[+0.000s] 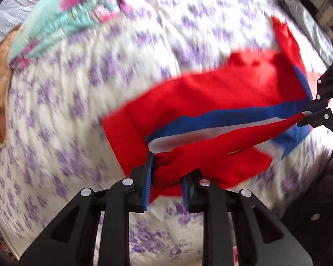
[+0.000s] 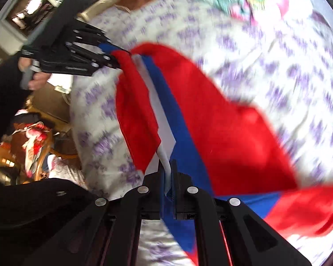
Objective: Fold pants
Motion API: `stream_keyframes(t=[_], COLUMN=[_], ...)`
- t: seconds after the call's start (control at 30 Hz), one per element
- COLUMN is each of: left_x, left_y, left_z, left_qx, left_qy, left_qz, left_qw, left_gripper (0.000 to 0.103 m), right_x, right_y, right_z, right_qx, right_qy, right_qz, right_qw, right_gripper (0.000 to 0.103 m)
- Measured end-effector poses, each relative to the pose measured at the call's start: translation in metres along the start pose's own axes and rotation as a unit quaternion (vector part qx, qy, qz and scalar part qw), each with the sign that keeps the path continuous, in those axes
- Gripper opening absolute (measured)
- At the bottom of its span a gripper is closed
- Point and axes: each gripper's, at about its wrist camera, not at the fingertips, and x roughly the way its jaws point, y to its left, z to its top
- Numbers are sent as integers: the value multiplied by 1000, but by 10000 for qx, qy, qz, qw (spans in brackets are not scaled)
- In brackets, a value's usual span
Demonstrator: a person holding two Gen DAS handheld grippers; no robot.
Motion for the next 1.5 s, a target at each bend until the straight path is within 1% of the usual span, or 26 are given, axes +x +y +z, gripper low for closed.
stream_keyframes(t=[0.1, 0.17, 0.2, 0.23, 0.27, 0.37, 0.43, 0.57, 0.63, 0.67, 0.7, 0.73, 0.77, 0.83, 0.9, 0.93, 1.0, 1.03, 1.07, 1.17, 1.2, 1.27, 1.37, 1.43, 1.47, 1.5], left_x=[21, 16, 13, 10, 5, -12, -31, -74, -72, -62, -52, -39, -22, 13, 40, 49, 52, 52, 53, 54, 54, 55, 60, 63, 62, 63], left_y=[-7, -5, -3, -2, -1, 3, 7, -6, -21, -27, -32, -38, -45, -58, -65, -69, -70, -69, -67, -65, -66, -66, -65, -63, -62, -63], left_z=[-13, -16, -18, -21, -27, -47, -56, -56, -44, -34, -26, -19, -13, -9, -11, -15, -23, -25, -26, -23, -22, -17, -14, -15, -19, -20], left_qx=[68, -57, -124, -190, -230, -343, -650, -1384, -1803, -2093, -2246, -2348, -2487, -2569, -2572, -2611, -2818, -2883, -2986, -3070, -3045, -3008, -3011, -3051, -3068, -3080], left_qy=[133, 20, 19, 33, 26, -81, -335, -1391, -1578, -1523, -1429, -1287, -1046, -466, 2, 113, -63, -103, -125, -123, -121, -113, -126, -139, -148, -157], left_qz=[105, -123, -236, -212, -81, 5, -164, -816, -976, -892, -900, -933, -931, -744, -436, -388, -450, -489, -560, -627, -607, -568, -572, -630, -657, -668], left_qw=[9998, 9999, 9996, 9996, 9997, 9994, 9972, 9771, 9660, 9618, 9597, 9590, 9584, 9624, 9654, 9645, 9584, 9562, 9526, 9496, 9505, 9519, 9518, 9501, 9494, 9489], left_gripper=[26, 34, 53, 80, 88, 89, 88, 88, 88, 87, 78, 60, 50, 15, 8, 7, 7, 7, 7, 6, 6, 6, 6, 6, 6, 6], right_x=[30, 46, 49, 50, 49, 49, 48, 50, 51, 50, 48, 44, 40, 32, 27, 26, 23, 22, 20, 28, 40, 58, 43, 15, -4, -23], right_y=[5, 3, 0, -3, -4, -4, -2, -7, -8, -8, -7, -7, -4, 2, 6, 7, 3, 0, -3, -11, -10, -10, -21, -37, -54, -74], right_z=[-14, -19, -20, -20, -20, -18, -19, -21, -21, -21, -22, -22, -24, -28, -32, -33, -32, -31, -29, -23, -23, -28, -26, -24, -21, -20], right_qx=[249, 448, 557, 665, 734, 699, 656, 775, 805, 813, 813, 792, 734, 554, 445, 469, 593, 667, 786, 1012, 949, 894, 1172, 1435, 1601, 1844], right_qy=[147, 230, 242, 236, 235, 241, 194, 107, 96, 90, 84, 85, 95, 111, 213, 287, 260, 159, -8, -148, 9, 238, 394, 248, 140, 59], right_qz=[-145, -261, -265, -235, -208, -246, -281, -210, -198, -185, -178, -180, -178, -149, -28, 73, 230, 268, 299, 200, -6, -87, 130, 77, -80, -326], right_qw=[9995, 9984, 9978, 9972, 9968, 9970, 9973, 9967, 9965, 9965, 9965, 9967, 9971, 9983, 9988, 9985, 9976, 9973, 9965, 9946, 9955, 9957, 9922, 9893, 9870, 9823], right_gripper=[6, 6, 6, 6, 6, 6, 6, 7, 7, 8, 9, 9, 9, 10, 16, 19, 29, 29, 28, 6, 6, 6, 7, 9, 25, 54])
